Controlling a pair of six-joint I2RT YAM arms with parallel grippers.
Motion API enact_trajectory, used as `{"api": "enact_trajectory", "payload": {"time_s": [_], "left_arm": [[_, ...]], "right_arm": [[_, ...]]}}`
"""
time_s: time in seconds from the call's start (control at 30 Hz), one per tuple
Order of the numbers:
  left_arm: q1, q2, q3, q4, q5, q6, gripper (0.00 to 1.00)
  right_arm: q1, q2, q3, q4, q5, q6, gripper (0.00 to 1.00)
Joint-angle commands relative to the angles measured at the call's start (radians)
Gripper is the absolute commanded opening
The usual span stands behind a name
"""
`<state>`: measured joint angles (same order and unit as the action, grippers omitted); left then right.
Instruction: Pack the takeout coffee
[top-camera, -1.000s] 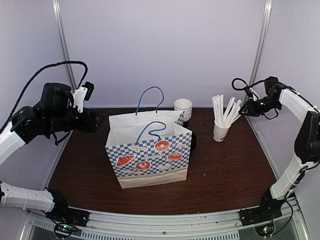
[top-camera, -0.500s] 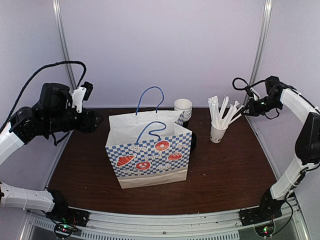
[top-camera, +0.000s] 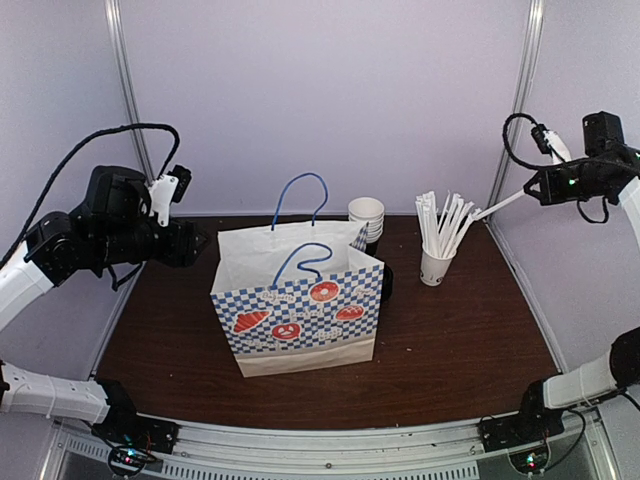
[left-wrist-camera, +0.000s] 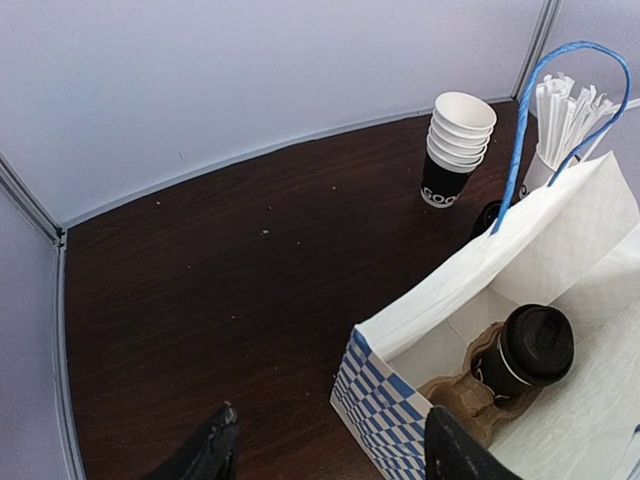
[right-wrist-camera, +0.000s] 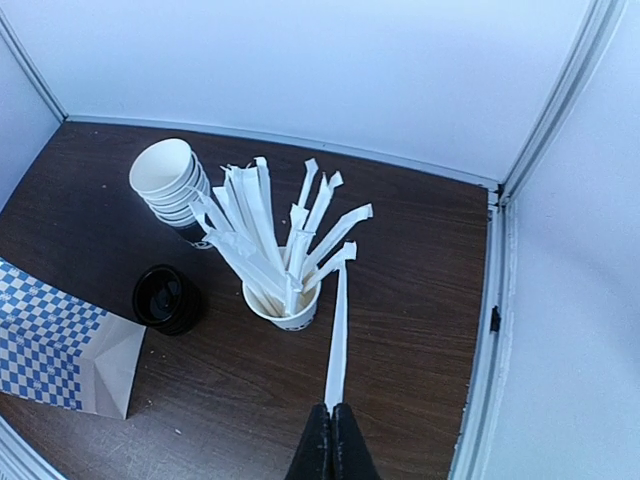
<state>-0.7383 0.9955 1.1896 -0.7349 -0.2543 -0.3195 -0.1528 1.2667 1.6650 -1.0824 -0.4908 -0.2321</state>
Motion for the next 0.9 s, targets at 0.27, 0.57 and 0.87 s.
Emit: {"api": "enact_trajectory", "payload": {"time_s": [0.27,0.57,0.87], "left_arm": [[0.004,-0.008,0.064,0.028,0.031,0.011,0.64],[0.004,-0.088,0.064,-0.027,-0.012,-0.022,0.64],[0.004,-0.177,0.029,-0.073,-0.053,-0.074,0.63]], "right_arm": [[-0.003,-0.071,0.172,-0.004,0.025,0.006,0.0],[0.179,0.069,0.384,-0.001,-0.446,0.035,0.0],[0.614,0.192,0.546,-0.208,-0.455,-0.226,0.0]]}}
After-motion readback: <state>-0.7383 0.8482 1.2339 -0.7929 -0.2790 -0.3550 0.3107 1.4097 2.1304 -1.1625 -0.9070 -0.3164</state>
